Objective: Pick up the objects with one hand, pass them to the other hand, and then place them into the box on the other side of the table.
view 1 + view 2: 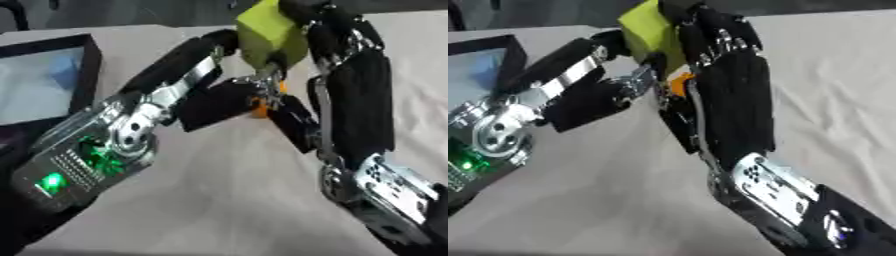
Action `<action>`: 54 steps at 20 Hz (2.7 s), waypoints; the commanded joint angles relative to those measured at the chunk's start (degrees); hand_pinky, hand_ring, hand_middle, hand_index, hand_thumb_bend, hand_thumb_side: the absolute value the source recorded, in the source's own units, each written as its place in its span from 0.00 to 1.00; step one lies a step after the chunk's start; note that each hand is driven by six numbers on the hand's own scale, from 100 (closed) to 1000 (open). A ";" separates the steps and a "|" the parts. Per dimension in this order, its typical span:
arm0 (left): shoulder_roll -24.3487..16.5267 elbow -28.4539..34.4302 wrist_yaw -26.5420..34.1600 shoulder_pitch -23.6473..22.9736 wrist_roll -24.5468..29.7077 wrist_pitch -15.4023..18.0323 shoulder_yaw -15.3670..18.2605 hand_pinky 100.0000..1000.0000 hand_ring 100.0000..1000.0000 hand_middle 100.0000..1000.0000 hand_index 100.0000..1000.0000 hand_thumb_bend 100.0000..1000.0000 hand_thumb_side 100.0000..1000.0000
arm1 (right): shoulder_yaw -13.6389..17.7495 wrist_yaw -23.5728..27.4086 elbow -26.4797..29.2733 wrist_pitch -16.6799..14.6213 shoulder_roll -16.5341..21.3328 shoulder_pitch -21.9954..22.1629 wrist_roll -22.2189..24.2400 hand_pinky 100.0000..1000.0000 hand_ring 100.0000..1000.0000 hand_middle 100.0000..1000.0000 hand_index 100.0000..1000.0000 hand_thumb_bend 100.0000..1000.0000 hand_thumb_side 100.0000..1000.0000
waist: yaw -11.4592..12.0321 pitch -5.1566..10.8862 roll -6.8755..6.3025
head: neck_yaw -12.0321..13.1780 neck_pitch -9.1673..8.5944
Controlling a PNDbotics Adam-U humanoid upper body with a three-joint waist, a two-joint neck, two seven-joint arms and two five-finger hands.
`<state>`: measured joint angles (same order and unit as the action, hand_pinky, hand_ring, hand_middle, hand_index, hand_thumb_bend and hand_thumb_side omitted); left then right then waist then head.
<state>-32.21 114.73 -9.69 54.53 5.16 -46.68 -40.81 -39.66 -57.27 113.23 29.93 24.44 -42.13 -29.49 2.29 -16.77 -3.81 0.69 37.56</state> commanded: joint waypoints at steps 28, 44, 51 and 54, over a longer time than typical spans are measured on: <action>0.16 -2.24 2.75 -0.54 -10.48 -5.29 1.92 1.00 0.79 0.72 0.58 0.00 0.16 | -0.99 3.75 1.36 -3.55 -0.36 -0.82 -0.14 0.62 0.47 0.47 0.44 0.00 0.00 | -0.30 0.66 -0.38 | 0.37 -1.75; -0.77 -3.20 13.94 -1.80 -21.62 -3.55 1.63 1.00 0.70 0.64 0.35 0.00 0.16 | -0.21 -3.98 1.36 -1.63 0.15 -0.60 7.14 0.80 0.68 0.59 0.57 0.41 0.00 | -0.39 0.90 -0.48 | -0.17 -1.52; -1.63 -3.73 17.44 -2.61 -25.80 -1.98 1.69 1.00 0.69 0.62 0.31 0.00 0.16 | 0.00 -9.12 1.36 0.25 0.30 -0.58 11.75 0.84 0.76 0.69 0.64 0.56 0.00 | -0.46 0.99 -0.50 | -0.32 -1.51; -1.97 -4.10 18.73 -2.99 -27.48 -1.25 1.73 1.00 0.68 0.62 0.31 0.00 0.16 | -0.02 -10.92 1.36 0.95 0.44 -0.47 13.68 0.86 0.79 0.73 0.69 0.55 0.01 | -0.50 1.03 -0.50 | -0.32 -1.61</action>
<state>-32.64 110.53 8.45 50.94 -18.08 -44.85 -40.08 -40.01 -67.17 113.37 30.66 24.47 -41.85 -16.60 1.80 -16.77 -3.81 0.37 36.56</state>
